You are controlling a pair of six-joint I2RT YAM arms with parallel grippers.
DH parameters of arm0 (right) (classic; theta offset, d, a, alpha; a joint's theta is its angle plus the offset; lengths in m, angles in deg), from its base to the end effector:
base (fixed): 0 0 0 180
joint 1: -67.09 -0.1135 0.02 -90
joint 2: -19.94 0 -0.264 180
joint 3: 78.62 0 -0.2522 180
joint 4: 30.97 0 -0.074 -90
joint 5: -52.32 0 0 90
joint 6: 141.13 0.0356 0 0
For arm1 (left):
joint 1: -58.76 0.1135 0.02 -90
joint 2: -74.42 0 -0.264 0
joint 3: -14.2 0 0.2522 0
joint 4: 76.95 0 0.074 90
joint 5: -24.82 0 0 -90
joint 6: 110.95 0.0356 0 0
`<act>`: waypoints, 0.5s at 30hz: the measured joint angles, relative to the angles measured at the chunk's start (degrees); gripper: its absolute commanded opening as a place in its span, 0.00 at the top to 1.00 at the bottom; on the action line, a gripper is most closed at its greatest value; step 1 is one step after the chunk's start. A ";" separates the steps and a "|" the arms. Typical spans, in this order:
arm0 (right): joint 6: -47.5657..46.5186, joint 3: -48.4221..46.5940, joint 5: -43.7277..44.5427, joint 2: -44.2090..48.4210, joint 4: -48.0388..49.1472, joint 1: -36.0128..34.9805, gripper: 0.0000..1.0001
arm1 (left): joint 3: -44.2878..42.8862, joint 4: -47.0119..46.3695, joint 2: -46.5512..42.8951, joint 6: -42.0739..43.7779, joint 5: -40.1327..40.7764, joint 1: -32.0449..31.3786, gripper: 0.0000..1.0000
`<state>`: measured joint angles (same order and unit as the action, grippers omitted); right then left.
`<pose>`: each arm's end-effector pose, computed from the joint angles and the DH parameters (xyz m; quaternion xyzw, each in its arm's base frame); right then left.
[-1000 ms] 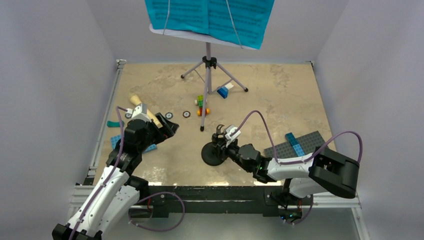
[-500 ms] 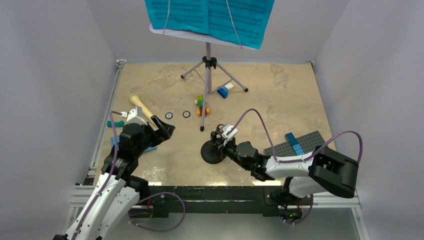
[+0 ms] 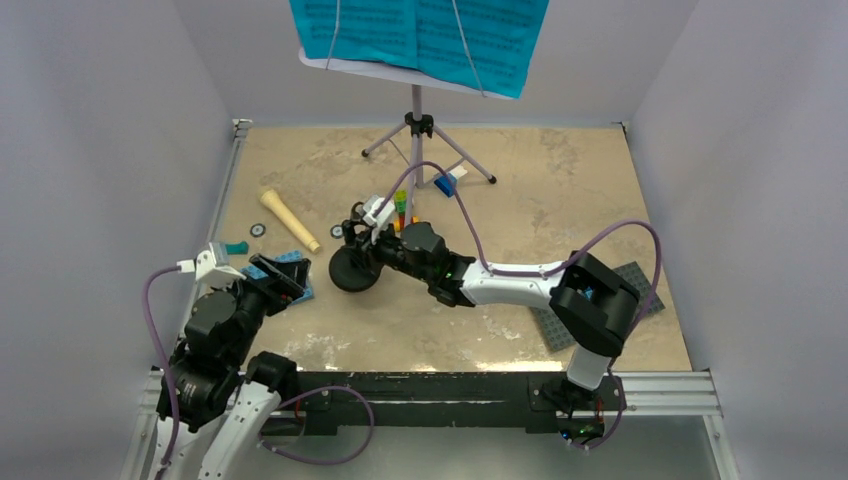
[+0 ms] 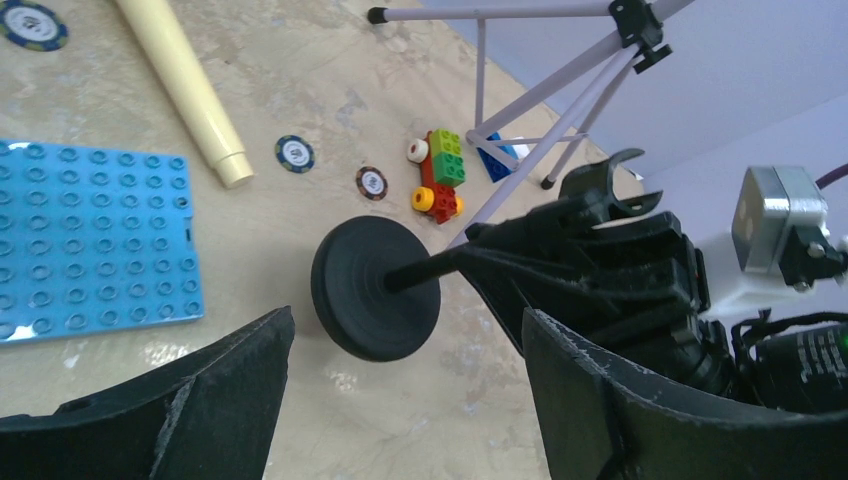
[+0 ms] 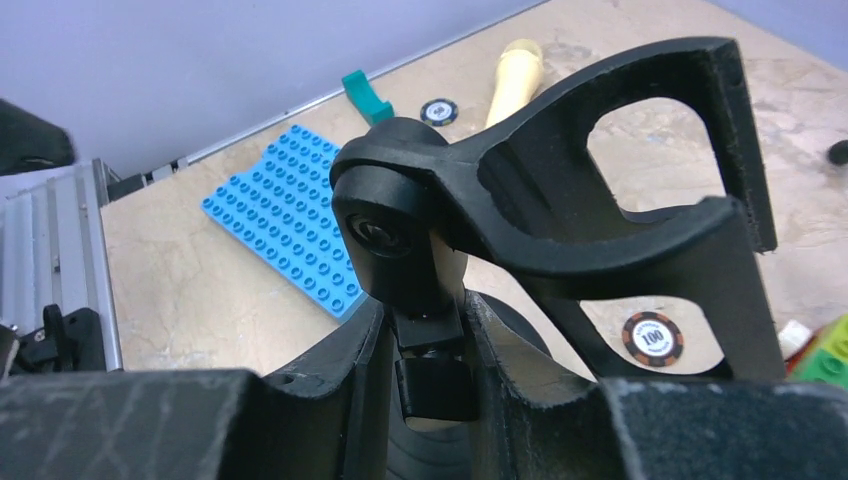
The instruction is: Pack up the instrument practice props
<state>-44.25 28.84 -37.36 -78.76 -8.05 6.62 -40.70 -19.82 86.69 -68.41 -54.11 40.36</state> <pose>0.1952 0.3442 0.2571 -0.3259 0.6496 0.3791 0.5727 0.0525 -0.0103 0.3131 -0.2546 0.7470 -0.2672 0.5529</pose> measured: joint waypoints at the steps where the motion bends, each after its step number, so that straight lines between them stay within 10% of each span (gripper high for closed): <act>1: -0.02 -1.70 -0.46 -1.68 -0.70 0.07 1.00 | -0.09 1.14 -0.79 0.02 0.55 0.00 0.13; 15: -1.64 -4.55 -6.56 -8.04 -8.83 -4.46 1.00 | -3.65 7.56 -4.42 -0.02 3.80 0.00 0.13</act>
<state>-45.89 24.29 -43.92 -86.80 -16.88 2.16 -44.35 -12.25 82.28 -68.43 -50.30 40.36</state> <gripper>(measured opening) 0.293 0.870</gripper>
